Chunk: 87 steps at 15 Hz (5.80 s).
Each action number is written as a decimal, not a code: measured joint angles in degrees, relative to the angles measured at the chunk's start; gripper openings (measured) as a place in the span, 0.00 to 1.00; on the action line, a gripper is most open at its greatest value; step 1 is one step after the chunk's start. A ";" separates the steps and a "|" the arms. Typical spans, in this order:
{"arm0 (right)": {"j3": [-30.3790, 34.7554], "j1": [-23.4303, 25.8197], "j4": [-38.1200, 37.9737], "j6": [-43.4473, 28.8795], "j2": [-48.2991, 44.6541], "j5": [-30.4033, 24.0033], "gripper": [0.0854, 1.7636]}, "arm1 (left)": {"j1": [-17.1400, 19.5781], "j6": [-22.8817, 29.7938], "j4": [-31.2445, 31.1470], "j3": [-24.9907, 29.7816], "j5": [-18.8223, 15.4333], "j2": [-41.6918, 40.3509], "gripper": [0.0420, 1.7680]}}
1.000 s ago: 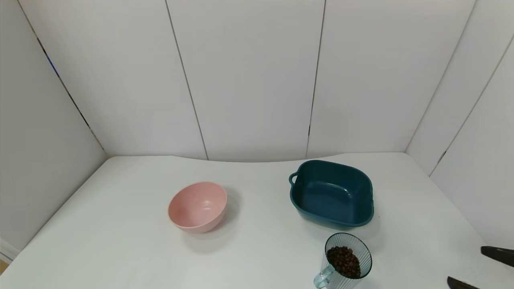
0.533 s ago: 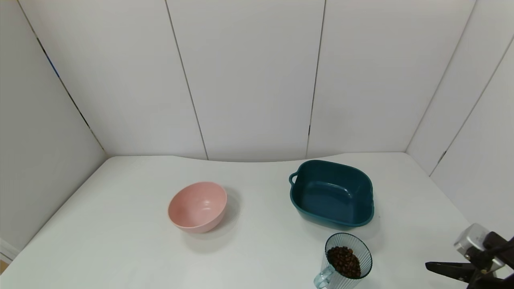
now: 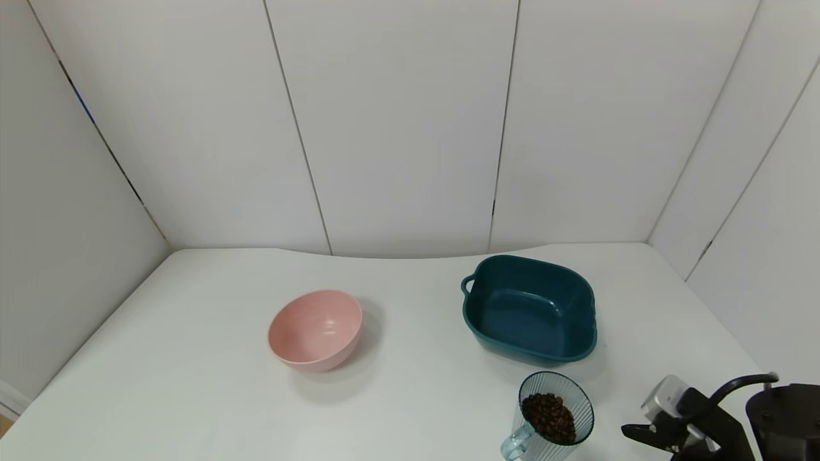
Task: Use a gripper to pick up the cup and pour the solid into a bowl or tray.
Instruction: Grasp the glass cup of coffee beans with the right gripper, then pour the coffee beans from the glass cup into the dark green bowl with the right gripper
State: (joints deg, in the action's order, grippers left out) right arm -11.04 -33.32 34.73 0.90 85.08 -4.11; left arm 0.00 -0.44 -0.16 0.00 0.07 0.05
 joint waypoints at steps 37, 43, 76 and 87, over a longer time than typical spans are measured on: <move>8.33 -8.55 54.57 -7.23 33.17 12.23 0.97 | 0.00 0.00 -0.02 0.00 0.00 0.00 0.97; 6.53 -7.89 54.57 -7.29 33.02 12.26 0.97 | 0.00 0.00 -0.02 0.00 0.00 0.00 0.97; 5.49 -9.31 52.15 -6.16 25.75 12.87 0.75 | 0.00 0.00 -0.02 0.00 0.00 0.00 0.97; -15.82 -7.58 9.36 -5.50 6.27 13.95 0.75 | 0.00 0.00 -0.02 0.00 0.00 0.00 0.97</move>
State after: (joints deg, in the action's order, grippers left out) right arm -26.87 -40.90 44.09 -4.60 91.34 9.84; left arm 0.00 -0.44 -0.18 0.00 0.07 0.05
